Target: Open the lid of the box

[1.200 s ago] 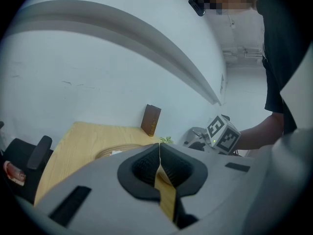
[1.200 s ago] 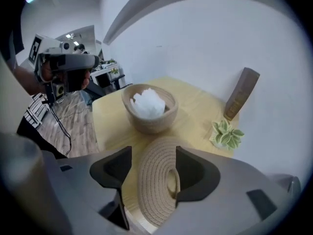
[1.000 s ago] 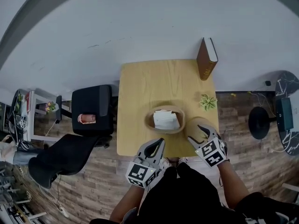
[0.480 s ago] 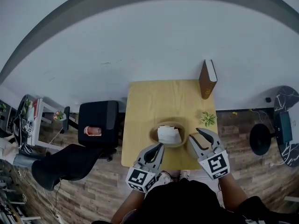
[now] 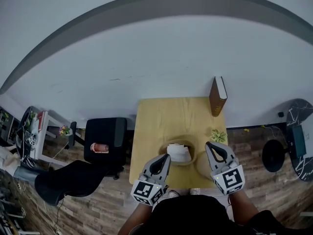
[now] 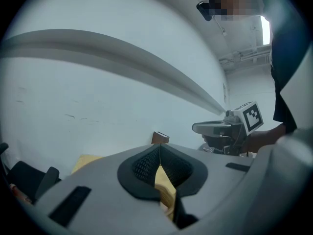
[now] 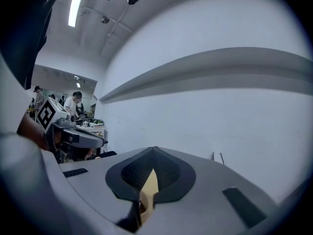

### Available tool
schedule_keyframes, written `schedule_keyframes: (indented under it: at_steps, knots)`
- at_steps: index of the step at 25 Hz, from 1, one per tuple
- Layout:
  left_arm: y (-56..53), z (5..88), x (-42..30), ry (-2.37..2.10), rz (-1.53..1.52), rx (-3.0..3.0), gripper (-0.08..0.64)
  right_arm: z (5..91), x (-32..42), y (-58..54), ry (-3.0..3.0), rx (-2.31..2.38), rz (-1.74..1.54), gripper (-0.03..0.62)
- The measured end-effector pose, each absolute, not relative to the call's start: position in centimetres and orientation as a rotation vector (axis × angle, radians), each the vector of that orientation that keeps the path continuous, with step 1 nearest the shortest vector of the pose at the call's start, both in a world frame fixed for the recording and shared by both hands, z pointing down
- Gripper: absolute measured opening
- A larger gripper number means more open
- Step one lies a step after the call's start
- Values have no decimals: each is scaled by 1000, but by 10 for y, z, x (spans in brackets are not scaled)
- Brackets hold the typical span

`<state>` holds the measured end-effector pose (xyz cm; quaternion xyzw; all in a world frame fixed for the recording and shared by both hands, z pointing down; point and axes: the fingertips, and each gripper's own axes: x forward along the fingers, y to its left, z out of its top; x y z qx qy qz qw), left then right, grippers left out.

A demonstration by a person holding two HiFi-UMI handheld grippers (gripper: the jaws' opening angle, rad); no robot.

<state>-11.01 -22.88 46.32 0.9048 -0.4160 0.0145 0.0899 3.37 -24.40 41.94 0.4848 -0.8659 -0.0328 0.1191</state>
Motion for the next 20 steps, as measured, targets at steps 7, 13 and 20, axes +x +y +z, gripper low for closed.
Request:
schedule_keyframes:
  at_steps: [7, 13, 20]
  knots:
    - [-230, 461, -105, -1208, 59, 2728, 20, 422, 28, -242, -2481, 1375, -94, 18]
    - [-220, 467, -92, -1137, 103, 2784, 20, 426, 28, -241, -2488, 1370, -108, 18]
    - [-209, 472, -88, -1117, 120, 2742, 19, 437, 30, -235, -2462, 1374, -54, 18]
